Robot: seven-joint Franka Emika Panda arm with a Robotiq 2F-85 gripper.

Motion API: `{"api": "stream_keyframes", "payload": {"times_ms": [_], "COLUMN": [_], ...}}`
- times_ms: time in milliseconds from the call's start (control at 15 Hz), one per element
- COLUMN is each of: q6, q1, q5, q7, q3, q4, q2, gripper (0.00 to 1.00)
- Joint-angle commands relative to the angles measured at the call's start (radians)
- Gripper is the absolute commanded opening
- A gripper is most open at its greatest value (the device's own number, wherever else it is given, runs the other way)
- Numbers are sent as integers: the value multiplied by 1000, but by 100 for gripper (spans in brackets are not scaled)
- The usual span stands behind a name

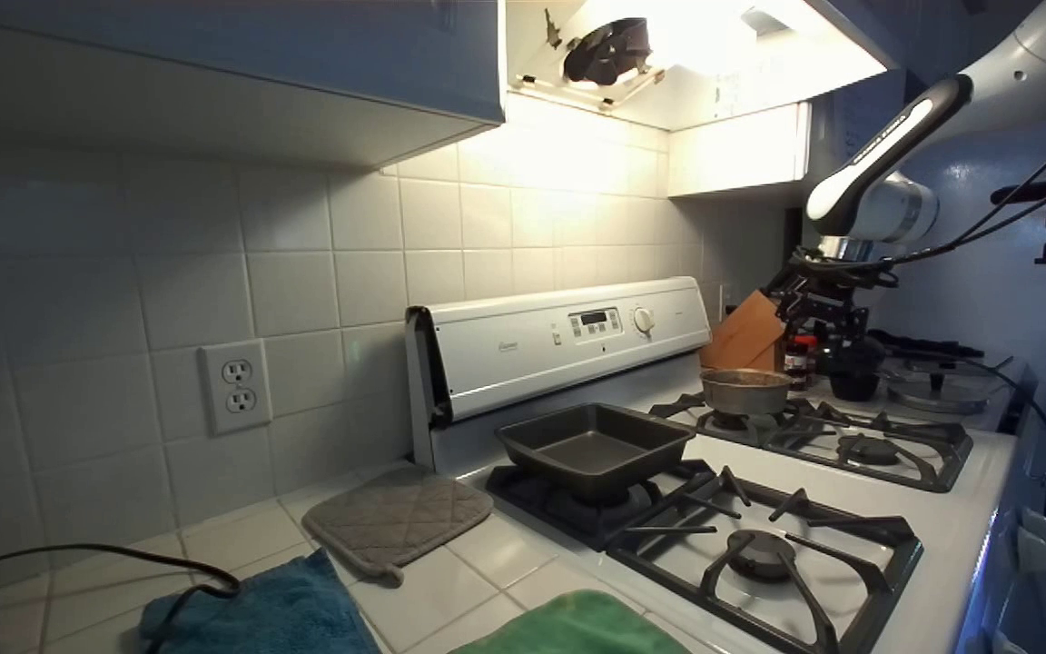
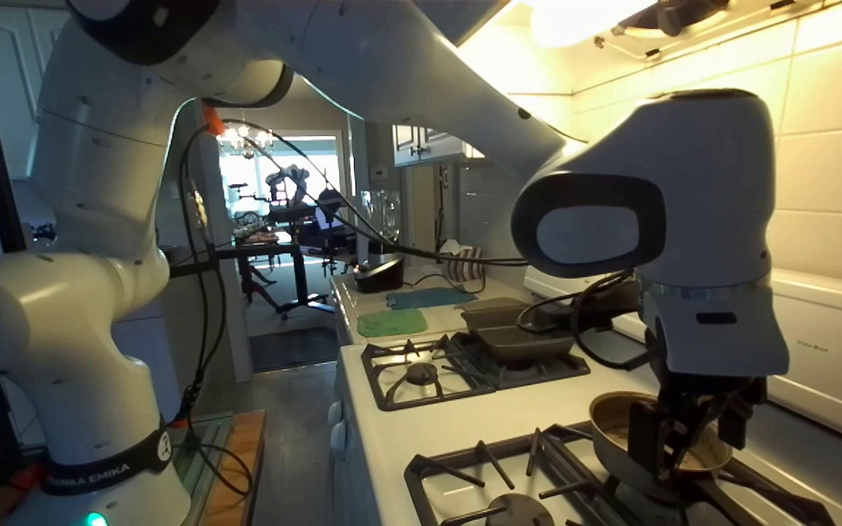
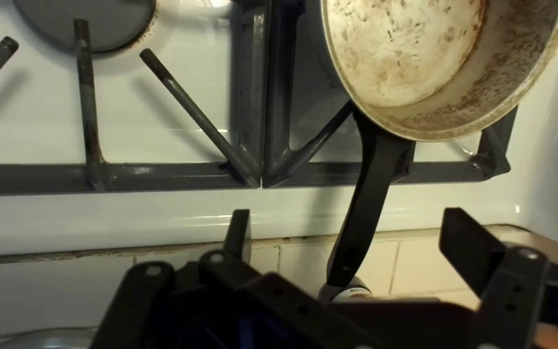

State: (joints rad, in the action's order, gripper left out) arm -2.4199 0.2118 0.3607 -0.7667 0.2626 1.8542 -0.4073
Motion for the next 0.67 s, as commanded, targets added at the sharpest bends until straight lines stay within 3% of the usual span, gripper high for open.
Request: {"api": "stream_keyframes", "payload": {"times_ms": [0,600], "q6": [55,140], "q1": [39,95], "q5": [61,156], "q7": [-30,-52], "q3": [-29,-69], "q4": [-99,-232], "q2": [-77,-195], "gripper": [100,100]}}
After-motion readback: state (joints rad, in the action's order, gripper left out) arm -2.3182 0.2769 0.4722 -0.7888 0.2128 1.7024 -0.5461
